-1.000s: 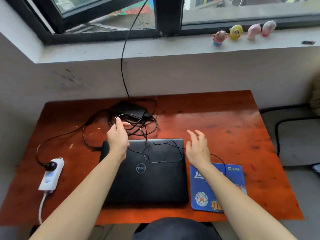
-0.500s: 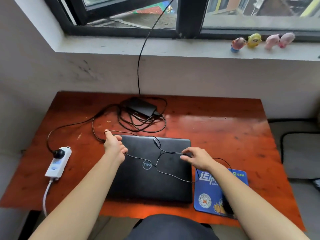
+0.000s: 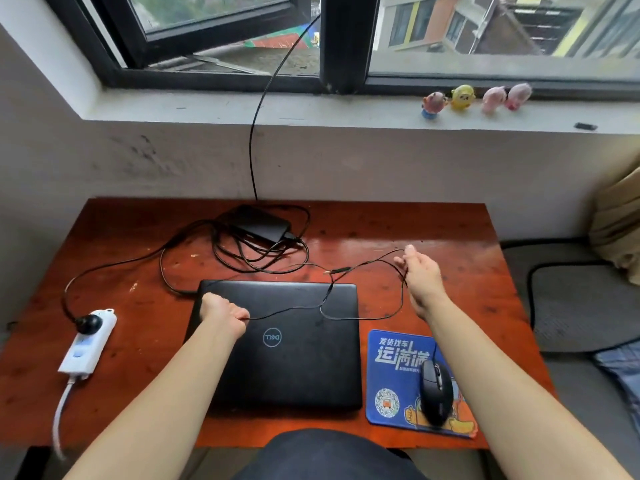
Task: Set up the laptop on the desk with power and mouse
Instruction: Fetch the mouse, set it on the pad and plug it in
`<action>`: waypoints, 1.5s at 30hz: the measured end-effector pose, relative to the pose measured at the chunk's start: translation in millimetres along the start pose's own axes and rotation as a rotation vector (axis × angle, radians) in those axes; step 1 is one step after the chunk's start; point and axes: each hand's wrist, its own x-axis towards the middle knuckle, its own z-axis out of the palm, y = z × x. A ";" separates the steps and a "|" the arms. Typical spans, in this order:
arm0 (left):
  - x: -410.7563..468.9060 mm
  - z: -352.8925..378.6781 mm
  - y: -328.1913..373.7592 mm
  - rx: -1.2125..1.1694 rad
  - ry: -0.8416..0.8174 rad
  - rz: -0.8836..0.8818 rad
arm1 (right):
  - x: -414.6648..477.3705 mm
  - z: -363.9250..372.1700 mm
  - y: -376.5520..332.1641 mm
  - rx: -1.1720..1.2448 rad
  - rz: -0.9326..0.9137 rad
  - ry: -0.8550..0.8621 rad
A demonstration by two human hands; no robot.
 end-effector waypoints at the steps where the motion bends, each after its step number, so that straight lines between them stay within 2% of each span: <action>1: 1.1 -3.6 0.2 0.054 0.024 0.009 | 3.1 -3.8 -4.5 0.160 0.046 0.065; 3: 4.6 -10.5 0.4 0.059 0.070 0.002 | 9.8 -16.4 -11.7 0.367 0.101 0.189; 5: 5.7 -12.1 2.2 -0.015 0.084 0.002 | 14.7 -28.4 -13.4 0.398 0.140 0.235; 10: -0.5 -1.6 1.5 -0.098 0.198 0.030 | 16.9 -39.8 -31.5 0.716 0.245 0.047; 14: 0.4 -4.3 6.0 -0.130 0.308 0.087 | 26.7 -56.2 -55.4 0.939 0.209 0.151; 16: 3.1 -6.7 5.4 -0.206 0.285 0.062 | 25.4 -61.1 -60.3 0.869 0.184 0.133; 20: 1.1 8.7 -2.4 -0.040 0.015 0.167 | 8.9 -47.4 -63.6 0.414 0.122 -0.153; 24: -2.5 30.1 -4.0 -0.026 -0.179 0.195 | -15.8 -29.9 -72.3 0.392 0.172 -0.517; 27: 1.2 39.7 -2.8 0.037 -0.172 0.259 | -30.8 -20.9 -77.4 0.448 0.201 -0.730; 30: 1.8 41.9 -9.9 0.463 -0.059 0.471 | -37.4 -16.7 -79.7 0.441 0.173 -0.835; 32: 2.2 42.9 -19.4 0.613 -0.099 0.554 | -36.8 -17.4 -78.7 0.433 0.156 -0.834; 34: 4.0 45.2 -27.2 0.633 -0.182 0.520 | -33.1 -20.3 -77.0 0.416 0.127 -0.803; 36: 5.9 46.7 -31.6 0.657 -0.189 0.482 | -28.9 -24.4 -75.9 0.368 0.081 -0.744; 41: 15.2 41.5 -33.0 0.694 0.105 0.533 | -19.7 -36.1 -89.8 0.178 -0.046 -0.595; 43: 18.0 35.5 -30.7 0.641 0.188 0.503 | -8.5 -44.7 -114.0 0.285 -0.129 -0.414; 45: 19.7 28.3 -27.9 0.582 0.237 0.472 | 5.3 -58.6 -144.2 0.506 -0.201 -0.249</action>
